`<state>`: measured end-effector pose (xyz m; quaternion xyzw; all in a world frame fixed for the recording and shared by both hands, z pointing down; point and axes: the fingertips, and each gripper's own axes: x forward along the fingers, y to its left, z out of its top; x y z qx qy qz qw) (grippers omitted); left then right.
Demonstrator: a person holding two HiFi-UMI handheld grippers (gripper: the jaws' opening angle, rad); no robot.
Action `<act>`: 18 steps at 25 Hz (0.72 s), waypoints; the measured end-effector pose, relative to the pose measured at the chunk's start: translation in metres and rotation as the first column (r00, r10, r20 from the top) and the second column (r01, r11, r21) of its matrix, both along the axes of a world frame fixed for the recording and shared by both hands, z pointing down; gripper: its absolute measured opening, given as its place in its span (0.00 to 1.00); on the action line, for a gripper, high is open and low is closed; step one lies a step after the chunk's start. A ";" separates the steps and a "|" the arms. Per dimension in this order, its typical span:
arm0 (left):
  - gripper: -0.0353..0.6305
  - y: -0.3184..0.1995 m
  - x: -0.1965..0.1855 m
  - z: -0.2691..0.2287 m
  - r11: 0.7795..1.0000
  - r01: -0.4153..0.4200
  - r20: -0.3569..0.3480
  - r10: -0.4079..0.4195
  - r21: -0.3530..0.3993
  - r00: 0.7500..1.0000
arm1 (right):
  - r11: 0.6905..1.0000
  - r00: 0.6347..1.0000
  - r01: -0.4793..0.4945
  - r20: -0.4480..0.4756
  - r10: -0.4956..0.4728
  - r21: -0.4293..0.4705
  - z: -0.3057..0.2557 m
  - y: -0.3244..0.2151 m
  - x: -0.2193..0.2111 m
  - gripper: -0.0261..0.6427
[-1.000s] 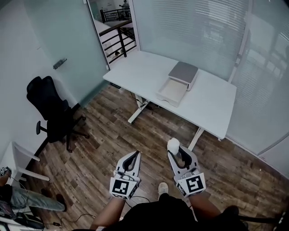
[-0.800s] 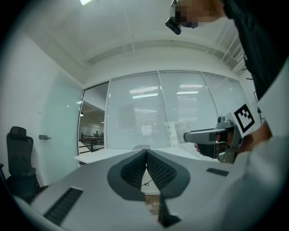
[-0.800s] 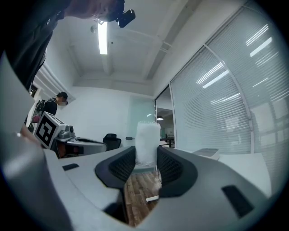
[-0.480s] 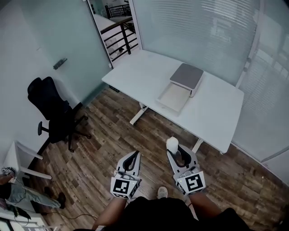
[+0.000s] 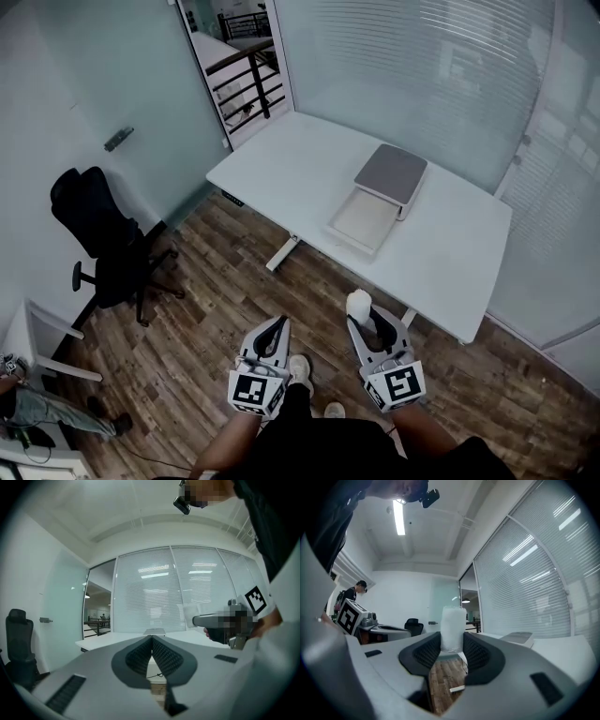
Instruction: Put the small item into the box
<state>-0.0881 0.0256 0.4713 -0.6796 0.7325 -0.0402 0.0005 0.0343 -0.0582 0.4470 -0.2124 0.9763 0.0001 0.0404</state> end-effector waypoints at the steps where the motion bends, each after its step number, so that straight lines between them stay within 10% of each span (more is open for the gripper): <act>1: 0.07 -0.006 -0.005 0.001 1.000 -0.001 -0.002 0.001 -0.002 1.000 | 1.000 1.000 -0.003 -0.001 0.003 0.002 0.000 -0.006 -0.005 0.27; 18: 0.07 -0.108 -0.123 -0.009 0.993 -0.118 -0.036 0.119 0.023 0.992 | 0.997 0.996 -0.082 -0.041 0.082 0.018 -0.008 -0.096 -0.128 0.27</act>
